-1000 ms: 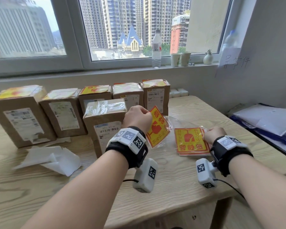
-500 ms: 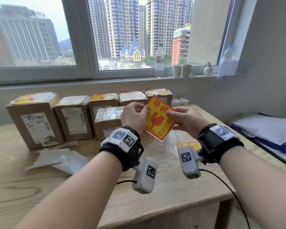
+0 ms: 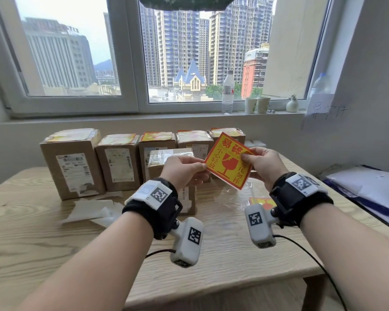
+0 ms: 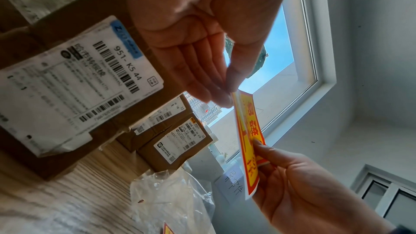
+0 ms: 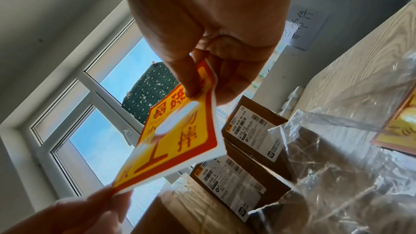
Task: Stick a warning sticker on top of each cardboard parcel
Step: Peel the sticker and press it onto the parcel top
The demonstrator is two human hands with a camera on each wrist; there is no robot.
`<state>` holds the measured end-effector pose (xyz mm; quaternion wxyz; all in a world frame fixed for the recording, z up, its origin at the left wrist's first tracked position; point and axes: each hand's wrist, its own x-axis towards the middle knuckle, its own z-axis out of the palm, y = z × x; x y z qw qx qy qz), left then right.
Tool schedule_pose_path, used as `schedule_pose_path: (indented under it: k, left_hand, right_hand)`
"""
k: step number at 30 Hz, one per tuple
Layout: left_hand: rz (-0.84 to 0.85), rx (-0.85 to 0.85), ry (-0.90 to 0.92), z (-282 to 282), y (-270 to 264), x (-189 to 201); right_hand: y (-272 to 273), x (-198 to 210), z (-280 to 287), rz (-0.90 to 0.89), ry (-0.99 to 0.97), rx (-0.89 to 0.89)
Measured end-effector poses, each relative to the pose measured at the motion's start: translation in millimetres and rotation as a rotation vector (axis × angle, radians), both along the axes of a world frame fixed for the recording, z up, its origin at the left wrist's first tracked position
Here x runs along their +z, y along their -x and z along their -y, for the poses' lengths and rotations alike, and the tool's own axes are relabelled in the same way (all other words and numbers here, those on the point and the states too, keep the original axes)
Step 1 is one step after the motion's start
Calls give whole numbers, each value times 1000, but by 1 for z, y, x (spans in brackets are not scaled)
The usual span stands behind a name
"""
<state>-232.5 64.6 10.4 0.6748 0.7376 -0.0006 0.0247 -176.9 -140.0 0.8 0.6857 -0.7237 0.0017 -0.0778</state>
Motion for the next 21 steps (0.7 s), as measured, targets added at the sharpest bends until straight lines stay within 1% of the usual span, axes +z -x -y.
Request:
schedule_pose_path:
  k: [6,17,21]
  left_hand:
    - [-7,-26,-11,-3,3,2]
    - [16,-1,-21,-11,8,4]
    - [12,-6,3,-15,9,0]
  right_hand:
    - [7,1,-3,-31,13,-17]
    - [8,0,-12,-61,25,-1]
    - [8,-3,-14,-78,5,6]
